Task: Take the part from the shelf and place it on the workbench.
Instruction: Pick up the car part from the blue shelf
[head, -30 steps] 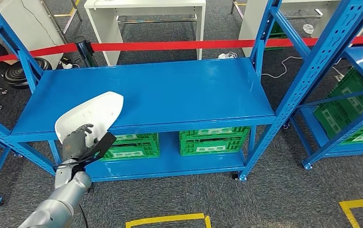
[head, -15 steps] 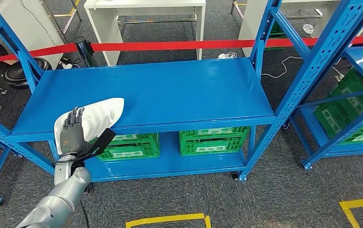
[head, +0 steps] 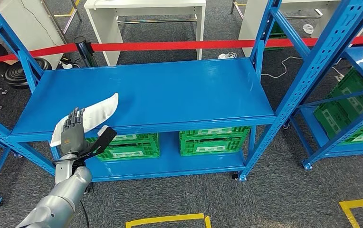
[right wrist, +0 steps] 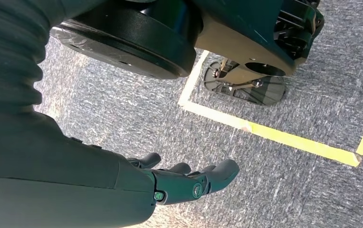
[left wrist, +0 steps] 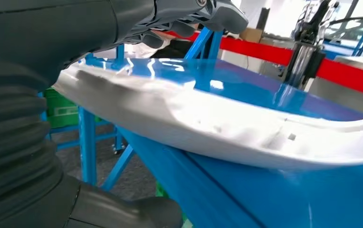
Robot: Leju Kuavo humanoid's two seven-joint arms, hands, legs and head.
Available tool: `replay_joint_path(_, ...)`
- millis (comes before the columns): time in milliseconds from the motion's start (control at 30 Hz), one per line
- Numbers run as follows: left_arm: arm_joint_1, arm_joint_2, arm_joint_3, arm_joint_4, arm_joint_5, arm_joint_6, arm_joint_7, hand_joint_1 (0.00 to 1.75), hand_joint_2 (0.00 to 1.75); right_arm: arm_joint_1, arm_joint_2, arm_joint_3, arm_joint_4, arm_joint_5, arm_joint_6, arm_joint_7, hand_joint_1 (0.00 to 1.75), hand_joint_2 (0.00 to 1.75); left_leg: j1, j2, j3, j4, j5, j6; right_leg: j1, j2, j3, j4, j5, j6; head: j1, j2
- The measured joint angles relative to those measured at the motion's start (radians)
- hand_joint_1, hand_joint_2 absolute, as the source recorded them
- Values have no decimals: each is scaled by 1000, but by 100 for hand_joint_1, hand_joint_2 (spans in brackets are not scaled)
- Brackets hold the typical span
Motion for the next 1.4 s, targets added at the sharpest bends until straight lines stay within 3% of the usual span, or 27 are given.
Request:
replay_joint_path(800,36,25,0,9,-15,-21,39,0,175,0,0,-11,0,6,2,0,0,175,0,0,0,0,0,0,0,0,0,0,0,0,0,0)
replay_joint_path(900,36,26,0,9,-25,-21,58,14,175,0,0,-15,0,7,2,0,0,175,0,0,0,0,0,0,0,0,0,0,0,0,0,0)
replay_joint_path(1033,36,28,-1,10,-46,-23,92,1,175,0,0,-18,0,8,4,0,0,175,0,0,0,0,0,0,0,0,0,0,0,0,0,0)
replay_joint_path(1100,36,28,-2,12,-51,-24,98,21,175,0,0,-19,0,8,4,0,0,175,0,0,0,0,0,0,0,0,0,0,0,0,0,0)
replay_joint_path(1200,36,29,-3,16,-53,-25,100,144,175,0,0,-24,0,8,4,0,0,175,0,0,0,0,0,0,0,0,0,0,0,0,0,0)
replay_joint_path(1233,36,29,-3,17,-52,-25,100,171,175,0,0,-24,0,9,4,0,0,175,0,0,0,0,0,0,0,0,0,0,0,0,0,0)
replay_joint_path(1400,38,29,-3,20,-46,-22,92,173,175,0,0,-25,0,15,6,0,0,175,0,0,0,0,0,0,0,0,0,0,0,0,0,0)
